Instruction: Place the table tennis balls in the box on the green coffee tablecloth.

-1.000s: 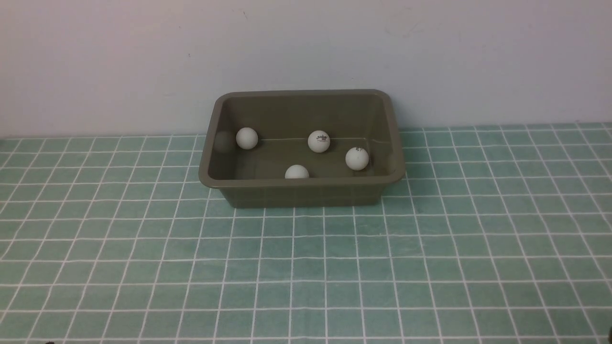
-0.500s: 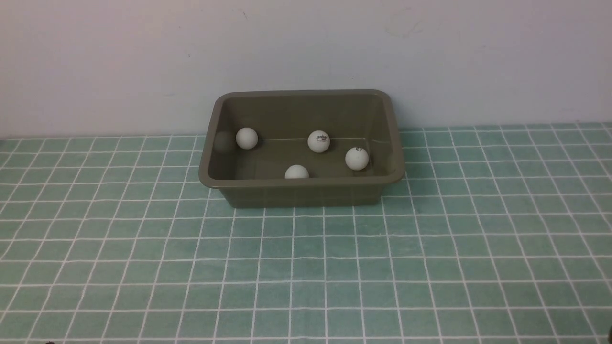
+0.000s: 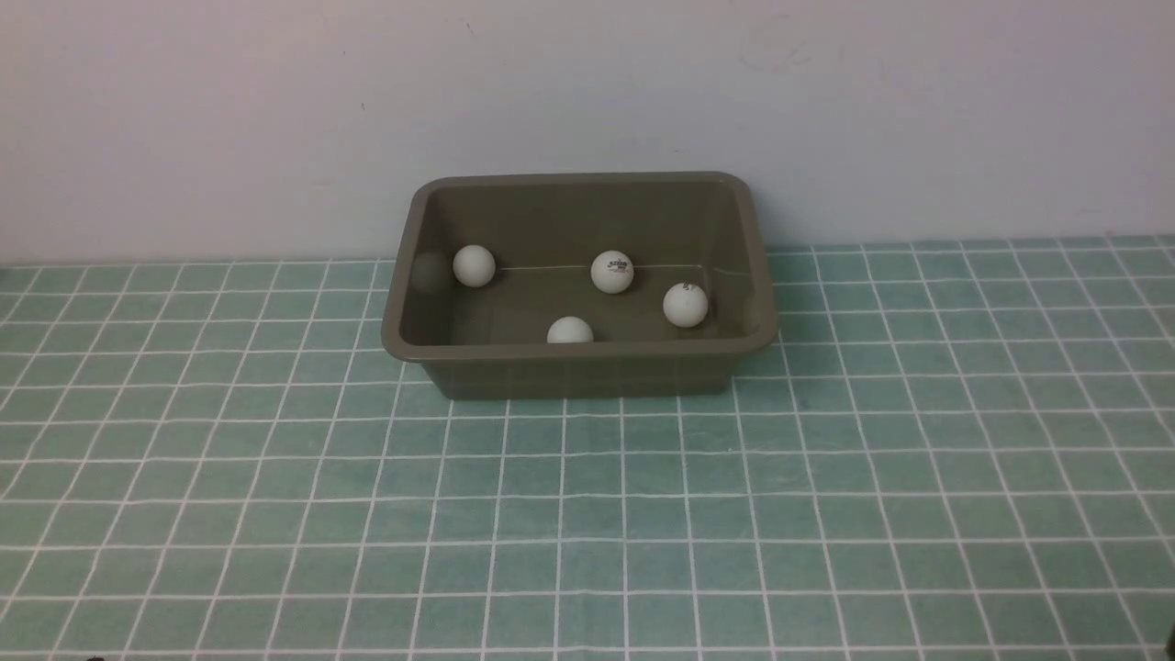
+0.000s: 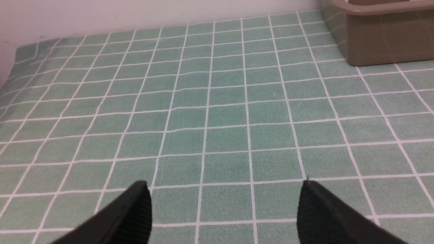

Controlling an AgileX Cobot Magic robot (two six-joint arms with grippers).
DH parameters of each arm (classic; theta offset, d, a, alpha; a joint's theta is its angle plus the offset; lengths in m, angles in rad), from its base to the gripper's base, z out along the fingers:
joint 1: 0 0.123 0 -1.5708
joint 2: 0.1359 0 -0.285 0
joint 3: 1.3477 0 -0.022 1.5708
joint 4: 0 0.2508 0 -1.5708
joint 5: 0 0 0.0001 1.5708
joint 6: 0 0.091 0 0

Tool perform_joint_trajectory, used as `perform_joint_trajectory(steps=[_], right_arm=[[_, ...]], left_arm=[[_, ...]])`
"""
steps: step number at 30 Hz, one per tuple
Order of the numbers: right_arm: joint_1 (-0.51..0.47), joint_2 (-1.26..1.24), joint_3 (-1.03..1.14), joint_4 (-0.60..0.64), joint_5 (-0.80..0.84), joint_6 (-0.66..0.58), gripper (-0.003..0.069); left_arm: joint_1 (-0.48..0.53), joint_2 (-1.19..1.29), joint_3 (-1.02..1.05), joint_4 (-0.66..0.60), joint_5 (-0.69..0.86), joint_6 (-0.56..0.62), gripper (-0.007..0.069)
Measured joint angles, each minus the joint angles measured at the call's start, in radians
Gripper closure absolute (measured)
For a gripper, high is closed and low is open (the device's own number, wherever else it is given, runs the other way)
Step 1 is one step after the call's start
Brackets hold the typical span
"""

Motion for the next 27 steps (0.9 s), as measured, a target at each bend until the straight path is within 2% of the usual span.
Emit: perform_joint_trajectory(steps=[27], right_arm=[[0.001, 0.0, 0.0, -0.007, -0.002, 0.017, 0.0211]], left_arm=[[0.0, 0.0, 0.0, 0.0, 0.0, 0.0, 0.0104]])
